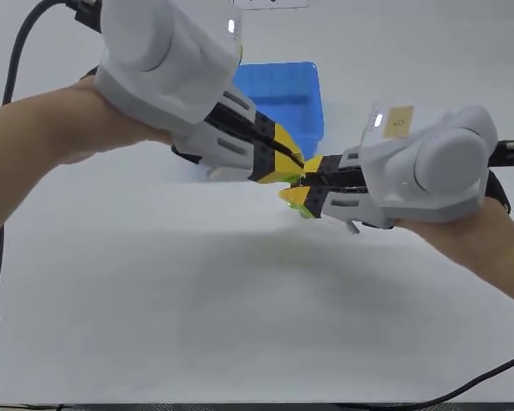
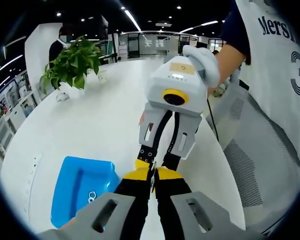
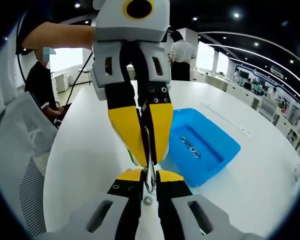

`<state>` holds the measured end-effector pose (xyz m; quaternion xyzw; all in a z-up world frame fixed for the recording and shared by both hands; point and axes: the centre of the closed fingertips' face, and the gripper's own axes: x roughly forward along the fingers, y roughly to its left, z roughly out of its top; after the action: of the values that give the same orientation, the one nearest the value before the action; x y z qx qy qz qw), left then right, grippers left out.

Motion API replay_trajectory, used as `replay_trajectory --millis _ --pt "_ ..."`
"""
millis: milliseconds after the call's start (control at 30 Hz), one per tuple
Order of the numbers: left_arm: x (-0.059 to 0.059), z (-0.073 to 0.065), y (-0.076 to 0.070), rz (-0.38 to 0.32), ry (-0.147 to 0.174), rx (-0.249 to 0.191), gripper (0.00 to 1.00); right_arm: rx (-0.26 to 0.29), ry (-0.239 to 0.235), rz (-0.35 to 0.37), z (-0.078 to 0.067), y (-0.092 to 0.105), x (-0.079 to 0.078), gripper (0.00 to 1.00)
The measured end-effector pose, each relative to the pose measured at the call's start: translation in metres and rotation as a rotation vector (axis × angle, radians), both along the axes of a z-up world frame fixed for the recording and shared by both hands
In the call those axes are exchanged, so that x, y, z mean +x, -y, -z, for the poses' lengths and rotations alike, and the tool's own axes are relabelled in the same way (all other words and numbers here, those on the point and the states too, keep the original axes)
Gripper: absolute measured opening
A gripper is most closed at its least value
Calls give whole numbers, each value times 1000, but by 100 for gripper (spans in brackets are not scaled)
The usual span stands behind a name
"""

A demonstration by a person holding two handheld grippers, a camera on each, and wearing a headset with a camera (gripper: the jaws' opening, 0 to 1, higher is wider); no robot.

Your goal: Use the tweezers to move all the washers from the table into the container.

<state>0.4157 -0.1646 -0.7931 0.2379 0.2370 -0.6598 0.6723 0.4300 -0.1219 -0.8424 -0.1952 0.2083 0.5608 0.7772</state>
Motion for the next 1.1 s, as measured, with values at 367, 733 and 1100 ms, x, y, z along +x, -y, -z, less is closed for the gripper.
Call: replay_trajectory --millis 367,733,1100 --pt "-8 -1 -9 8 -2 20 7 -19 15 -38 -2 -8 -10 9" --pt "-9 -8 -18 -5 17 16 7 -18 33 -55 -9 -14 -11 9" --pt "-11 -23 -27 -17 47 13 7 -19 71 -76 -25 -21 -13 9"
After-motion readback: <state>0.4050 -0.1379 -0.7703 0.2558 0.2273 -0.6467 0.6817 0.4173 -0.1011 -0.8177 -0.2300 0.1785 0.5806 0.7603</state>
